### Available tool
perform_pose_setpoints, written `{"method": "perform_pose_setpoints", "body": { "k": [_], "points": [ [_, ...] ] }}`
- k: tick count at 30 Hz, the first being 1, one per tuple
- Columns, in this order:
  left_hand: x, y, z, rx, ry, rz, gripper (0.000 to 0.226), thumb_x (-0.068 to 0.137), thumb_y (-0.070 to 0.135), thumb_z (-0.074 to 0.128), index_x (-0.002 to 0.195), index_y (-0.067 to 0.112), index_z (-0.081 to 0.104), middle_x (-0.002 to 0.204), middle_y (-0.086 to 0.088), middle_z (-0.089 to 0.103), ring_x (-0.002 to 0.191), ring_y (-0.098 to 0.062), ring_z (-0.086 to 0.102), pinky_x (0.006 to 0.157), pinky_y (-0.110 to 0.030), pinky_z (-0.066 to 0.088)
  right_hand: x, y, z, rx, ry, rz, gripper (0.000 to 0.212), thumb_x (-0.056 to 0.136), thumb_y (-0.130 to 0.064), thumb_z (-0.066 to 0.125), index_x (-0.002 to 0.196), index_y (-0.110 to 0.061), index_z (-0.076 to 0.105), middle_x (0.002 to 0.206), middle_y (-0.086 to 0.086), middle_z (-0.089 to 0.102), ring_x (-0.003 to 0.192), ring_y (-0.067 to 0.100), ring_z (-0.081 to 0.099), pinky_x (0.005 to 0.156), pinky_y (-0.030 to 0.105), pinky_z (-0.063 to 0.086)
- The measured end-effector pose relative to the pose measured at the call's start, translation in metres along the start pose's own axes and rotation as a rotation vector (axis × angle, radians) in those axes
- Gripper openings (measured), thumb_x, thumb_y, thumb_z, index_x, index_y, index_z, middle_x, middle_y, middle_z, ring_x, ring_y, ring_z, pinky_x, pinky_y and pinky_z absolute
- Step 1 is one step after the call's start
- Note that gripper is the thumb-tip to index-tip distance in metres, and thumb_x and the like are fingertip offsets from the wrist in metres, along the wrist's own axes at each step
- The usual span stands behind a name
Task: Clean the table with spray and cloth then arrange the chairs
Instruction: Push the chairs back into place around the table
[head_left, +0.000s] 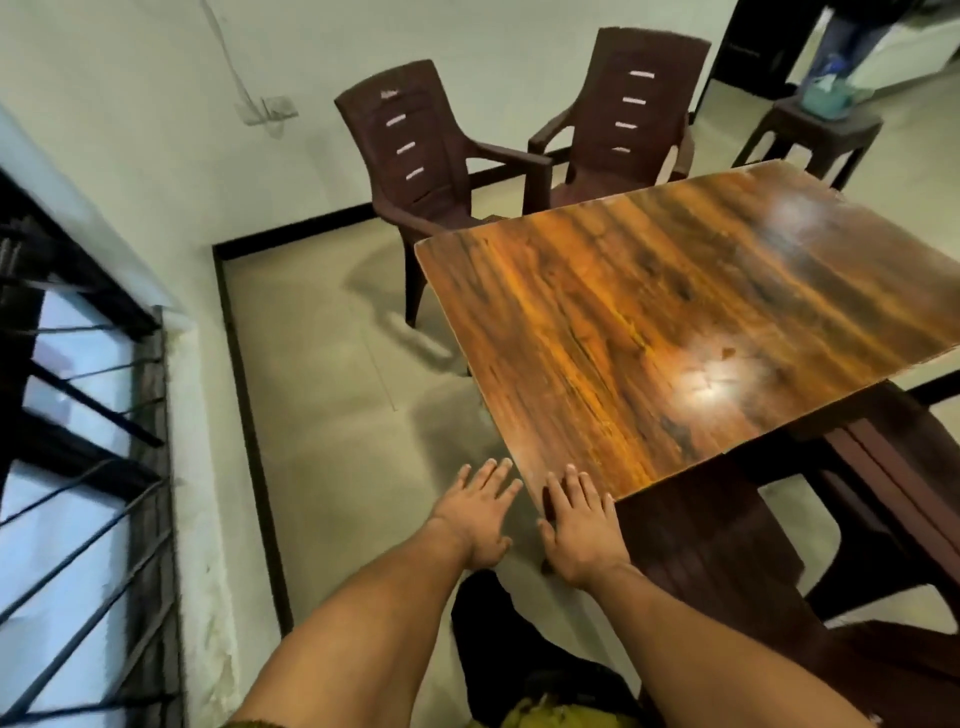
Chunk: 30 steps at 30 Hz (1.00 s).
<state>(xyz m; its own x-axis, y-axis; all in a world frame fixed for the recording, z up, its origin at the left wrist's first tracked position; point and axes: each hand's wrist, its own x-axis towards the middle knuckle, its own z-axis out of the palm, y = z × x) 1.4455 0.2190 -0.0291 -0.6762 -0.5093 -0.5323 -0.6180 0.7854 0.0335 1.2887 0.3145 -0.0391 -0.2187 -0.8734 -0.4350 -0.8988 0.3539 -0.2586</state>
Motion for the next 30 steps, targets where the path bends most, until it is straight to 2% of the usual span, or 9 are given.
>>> {"method": "perform_pose_setpoints", "body": {
  "k": [6,10,13,16,20,25,27,30],
  "points": [
    [0.103,-0.075,-0.056,0.153,-0.138,0.137,0.083,0.098,0.036,0.050,0.162,0.019,-0.001,0.168,-0.009,-0.015,0.155,-0.026,-0.014,0.125,-0.052,-0.002,0.107,-0.020,-0.013,0.123,-0.014,0.161,0.062,0.105,-0.053,0.019,0.160,-0.030,0.003,0.166,0.001,-0.017,0.152,0.023,-0.017,0.121,0.057,-0.004],
    [0.152,-0.115,-0.090,0.222,-0.171,0.194,0.080,0.098,0.030,0.048,0.162,0.021,0.000,0.169,-0.008,-0.015,0.155,-0.027,-0.011,0.125,-0.052,0.001,0.149,-0.029,-0.034,0.109,-0.045,0.184,0.065,0.103,-0.060,0.015,0.159,-0.033,-0.001,0.164,0.000,-0.023,0.150,0.023,-0.024,0.118,0.060,-0.009],
    [0.190,-0.150,-0.118,0.251,-0.190,0.191,0.082,0.097,0.025,0.049,0.162,0.021,-0.002,0.169,-0.008,-0.015,0.155,-0.029,-0.011,0.125,-0.052,0.001,0.191,-0.038,-0.058,0.105,-0.076,0.174,0.071,0.100,-0.063,0.023,0.159,-0.034,-0.003,0.165,0.002,-0.022,0.151,0.025,-0.023,0.117,0.063,-0.008],
    [0.219,-0.183,-0.140,0.291,-0.213,0.195,0.085,0.097,0.022,0.052,0.162,0.022,-0.004,0.168,-0.009,-0.016,0.155,-0.031,-0.010,0.125,-0.054,0.001,0.232,-0.050,-0.076,0.075,-0.108,0.146,0.087,0.091,-0.064,0.042,0.158,-0.034,-0.004,0.166,0.003,-0.020,0.151,0.028,-0.020,0.115,0.068,-0.008],
    [0.260,-0.219,-0.165,0.366,-0.246,0.295,0.087,0.096,0.020,0.053,0.161,0.031,-0.004,0.168,-0.005,-0.018,0.155,-0.032,-0.009,0.125,-0.055,0.001,0.262,-0.062,-0.082,0.057,-0.138,0.183,0.105,0.081,-0.050,0.064,0.157,-0.036,-0.006,0.164,0.002,-0.024,0.150,0.031,-0.022,0.109,0.073,-0.010],
    [0.298,-0.244,-0.182,0.407,-0.247,0.402,0.087,0.098,0.033,0.054,0.161,0.025,-0.005,0.167,-0.009,-0.023,0.155,-0.034,-0.011,0.124,-0.057,0.001,0.272,-0.087,-0.082,0.094,-0.178,0.370,0.119,0.081,-0.031,0.076,0.154,-0.039,-0.016,0.160,0.001,-0.034,0.147,0.032,-0.030,0.110,0.073,-0.008],
    [0.306,-0.250,-0.182,0.458,-0.255,0.461,0.089,0.098,0.025,0.055,0.161,0.025,-0.008,0.165,-0.010,-0.026,0.154,-0.035,-0.014,0.123,-0.060,0.001,0.278,-0.097,-0.087,0.127,-0.183,0.446,0.123,0.081,-0.022,0.078,0.153,-0.039,-0.020,0.157,-0.001,-0.038,0.146,0.032,-0.032,0.111,0.073,-0.007],
    [0.317,-0.255,-0.182,0.495,-0.241,0.530,0.096,0.096,0.017,0.060,0.160,0.024,-0.012,0.163,-0.012,-0.030,0.153,-0.036,-0.017,0.121,-0.062,0.003,0.284,-0.108,-0.090,0.149,-0.142,0.514,0.118,0.085,-0.011,0.070,0.152,-0.040,-0.023,0.150,-0.004,-0.045,0.145,0.032,-0.034,0.111,0.073,-0.007]
  ]
}}
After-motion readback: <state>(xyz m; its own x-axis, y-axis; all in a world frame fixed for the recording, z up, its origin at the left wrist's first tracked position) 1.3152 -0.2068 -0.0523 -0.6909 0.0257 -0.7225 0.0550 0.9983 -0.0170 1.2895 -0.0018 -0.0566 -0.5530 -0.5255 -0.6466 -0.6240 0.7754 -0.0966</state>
